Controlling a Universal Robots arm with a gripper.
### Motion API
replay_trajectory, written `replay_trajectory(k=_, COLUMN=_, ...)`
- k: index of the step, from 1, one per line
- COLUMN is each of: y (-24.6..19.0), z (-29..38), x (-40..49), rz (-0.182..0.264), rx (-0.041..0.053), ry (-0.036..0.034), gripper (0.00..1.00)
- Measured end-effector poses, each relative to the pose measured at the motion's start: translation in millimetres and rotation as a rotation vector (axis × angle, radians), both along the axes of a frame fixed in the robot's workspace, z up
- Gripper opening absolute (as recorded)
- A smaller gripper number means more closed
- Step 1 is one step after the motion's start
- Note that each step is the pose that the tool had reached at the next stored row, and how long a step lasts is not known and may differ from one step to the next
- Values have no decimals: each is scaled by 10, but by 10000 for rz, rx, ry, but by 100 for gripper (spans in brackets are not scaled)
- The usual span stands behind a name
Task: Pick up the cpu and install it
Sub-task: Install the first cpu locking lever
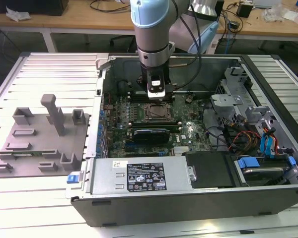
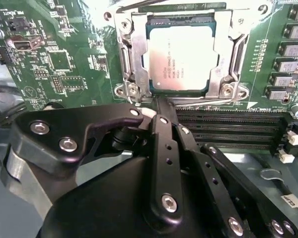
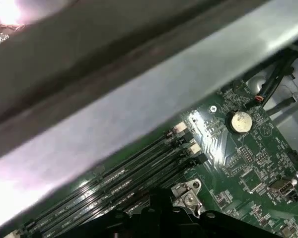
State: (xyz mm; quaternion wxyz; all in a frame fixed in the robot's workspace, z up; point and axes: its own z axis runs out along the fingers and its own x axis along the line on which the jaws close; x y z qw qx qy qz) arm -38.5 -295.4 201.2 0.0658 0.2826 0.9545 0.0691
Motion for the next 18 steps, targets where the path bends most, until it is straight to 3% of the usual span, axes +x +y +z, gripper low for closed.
replay_trajectory(k=1, y=22, z=28, x=7, rz=-19, rx=0, ry=4, gripper=11)
replay_trajectory(k=8, y=100, z=27, x=-41, rz=-72, rx=1, ry=3, gripper=11)
replay_trajectory(k=18, y=105, z=11, x=-42, rz=-565, rx=-6, ry=4, gripper=11)
